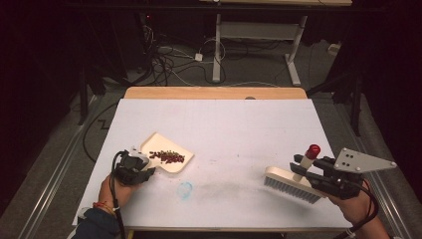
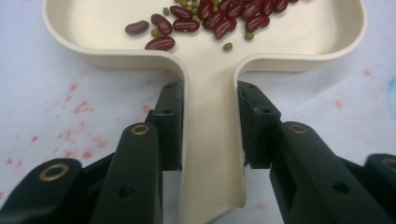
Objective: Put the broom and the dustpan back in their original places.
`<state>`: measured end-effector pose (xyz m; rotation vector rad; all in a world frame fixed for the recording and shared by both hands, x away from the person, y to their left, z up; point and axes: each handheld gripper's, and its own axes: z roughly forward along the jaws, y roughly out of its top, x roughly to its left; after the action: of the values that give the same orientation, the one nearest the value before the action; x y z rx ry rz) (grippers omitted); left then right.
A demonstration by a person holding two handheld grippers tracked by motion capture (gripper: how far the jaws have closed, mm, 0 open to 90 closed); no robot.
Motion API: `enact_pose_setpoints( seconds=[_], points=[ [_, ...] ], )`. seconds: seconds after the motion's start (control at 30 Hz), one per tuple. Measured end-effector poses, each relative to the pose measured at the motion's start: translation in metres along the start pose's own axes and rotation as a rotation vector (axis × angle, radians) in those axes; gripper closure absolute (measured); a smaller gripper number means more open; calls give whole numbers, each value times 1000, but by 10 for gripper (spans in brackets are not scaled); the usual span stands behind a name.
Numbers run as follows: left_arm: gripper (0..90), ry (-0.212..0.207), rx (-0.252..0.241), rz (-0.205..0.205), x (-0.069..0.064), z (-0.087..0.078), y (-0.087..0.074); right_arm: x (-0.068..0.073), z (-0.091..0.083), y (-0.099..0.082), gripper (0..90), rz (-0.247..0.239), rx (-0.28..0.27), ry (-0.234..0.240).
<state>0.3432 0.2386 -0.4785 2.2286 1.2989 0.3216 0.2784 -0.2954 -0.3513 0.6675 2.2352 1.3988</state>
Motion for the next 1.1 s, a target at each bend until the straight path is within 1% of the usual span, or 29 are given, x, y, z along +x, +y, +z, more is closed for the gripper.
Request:
enact_pose_setpoints(
  seconds=[0.07,0.13,0.23,0.27,0.33,0.37,0.4,0.47,0.5,0.53,0.63,0.67,0.7,0.73,0.8,0.87,0.9,0.97,1.03,1.07,1.1],
  points=[
    [629,7,-4,-22,3,0,-1,-3,-3,1,697,11,5,13],
    [629,26,-6,-34,5,-1,-2,-5,-4,1,697,20,8,29],
    [629,42,-7,-58,7,0,-3,-9,-2,2,697,20,30,56],
    [629,51,-2,-66,6,1,-2,-10,-1,1,697,27,40,67],
    [629,50,6,-87,6,2,-2,-15,3,0,697,28,58,85],
    [628,56,1,-95,5,3,-2,-17,5,-1,697,31,69,86],
    [628,62,4,-116,3,3,-1,-20,8,-2,697,27,82,87],
    [627,82,6,-140,0,4,0,-24,13,-3,697,25,98,88],
    [626,95,7,-144,-2,4,0,-26,15,-3,697,31,111,87],
    [625,99,4,-151,-4,5,1,-28,18,-4,697,30,119,89],
    [620,93,-5,-163,-6,6,1,-34,25,-4,696,41,131,87],
    [608,85,-11,-171,-6,7,1,-36,28,-4,696,42,133,89],
    [573,79,-12,-177,-7,6,0,-38,30,-4,696,41,135,86],
    [563,71,-16,-177,-9,6,0,-40,33,-3,696,46,140,83],
    [536,74,-9,-161,-14,7,0,-45,38,0,694,47,144,65],
    [511,64,-7,-156,-16,7,0,-51,45,2,688,50,150,56],
    [487,58,-3,-153,-18,7,0,-54,49,2,681,57,150,42],
    [475,49,-5,-147,-21,6,-1,-61,56,3,674,75,152,24],
    [446,40,3,-132,-24,5,-3,-67,64,4,660,80,159,-16],
    [446,40,-1,-126,-25,4,-4,-70,68,5,659,89,163,-24],
    [442,40,-11,-111,-26,4,-5,-74,72,5,652,96,167,-32]
  ],
)
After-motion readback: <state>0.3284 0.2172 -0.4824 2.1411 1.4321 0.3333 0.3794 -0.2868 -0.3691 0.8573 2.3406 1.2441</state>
